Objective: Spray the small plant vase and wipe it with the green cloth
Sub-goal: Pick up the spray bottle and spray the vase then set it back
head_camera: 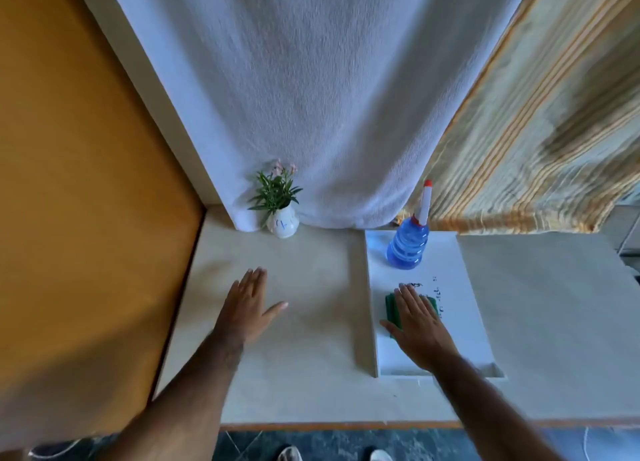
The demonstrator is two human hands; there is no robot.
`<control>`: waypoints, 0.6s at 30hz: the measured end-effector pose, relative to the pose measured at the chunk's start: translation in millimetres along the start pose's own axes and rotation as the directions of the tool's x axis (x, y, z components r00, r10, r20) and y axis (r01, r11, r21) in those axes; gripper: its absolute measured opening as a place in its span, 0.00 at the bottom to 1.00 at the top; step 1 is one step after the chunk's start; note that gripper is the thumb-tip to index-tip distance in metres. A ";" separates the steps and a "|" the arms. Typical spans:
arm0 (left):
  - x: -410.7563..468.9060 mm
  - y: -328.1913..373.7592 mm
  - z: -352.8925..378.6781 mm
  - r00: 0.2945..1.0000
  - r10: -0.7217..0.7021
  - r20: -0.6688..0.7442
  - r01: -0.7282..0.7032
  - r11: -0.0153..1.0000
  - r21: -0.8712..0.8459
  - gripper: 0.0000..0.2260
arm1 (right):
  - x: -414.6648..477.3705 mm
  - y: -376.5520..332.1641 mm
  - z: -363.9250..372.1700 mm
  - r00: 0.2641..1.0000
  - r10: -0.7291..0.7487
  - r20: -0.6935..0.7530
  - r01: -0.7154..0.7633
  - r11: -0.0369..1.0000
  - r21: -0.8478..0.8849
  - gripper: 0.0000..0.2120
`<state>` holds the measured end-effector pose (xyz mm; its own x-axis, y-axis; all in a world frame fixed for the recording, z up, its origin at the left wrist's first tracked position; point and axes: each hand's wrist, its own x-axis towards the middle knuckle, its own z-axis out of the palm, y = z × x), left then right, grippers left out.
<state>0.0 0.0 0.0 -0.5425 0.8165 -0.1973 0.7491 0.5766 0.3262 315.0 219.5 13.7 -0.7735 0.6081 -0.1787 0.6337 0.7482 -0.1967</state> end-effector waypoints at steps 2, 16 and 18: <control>-5.0 -5.3 15.0 0.999 -0.007 0.038 0.005 0.999 0.051 0.53 | -5.0 1.6 11.5 0.999 0.047 -0.024 -0.047 0.999 0.013 0.51; -28.3 -19.2 67.5 0.994 0.025 -0.104 -0.003 0.979 0.206 0.42 | -7.6 -0.7 42.0 0.984 0.127 -0.126 -0.123 0.992 0.034 0.45; -29.0 -19.0 68.3 0.994 0.024 -0.104 -0.002 0.979 0.204 0.42 | 5.5 -0.3 27.2 0.963 0.191 -0.190 -0.159 0.973 0.170 0.48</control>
<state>27.5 -32.7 -63.6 -0.5613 0.8224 -0.0923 0.8119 0.5688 0.1315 311.0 215.4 -13.5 -0.6268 0.7788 -0.0263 0.7417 0.5859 -0.3263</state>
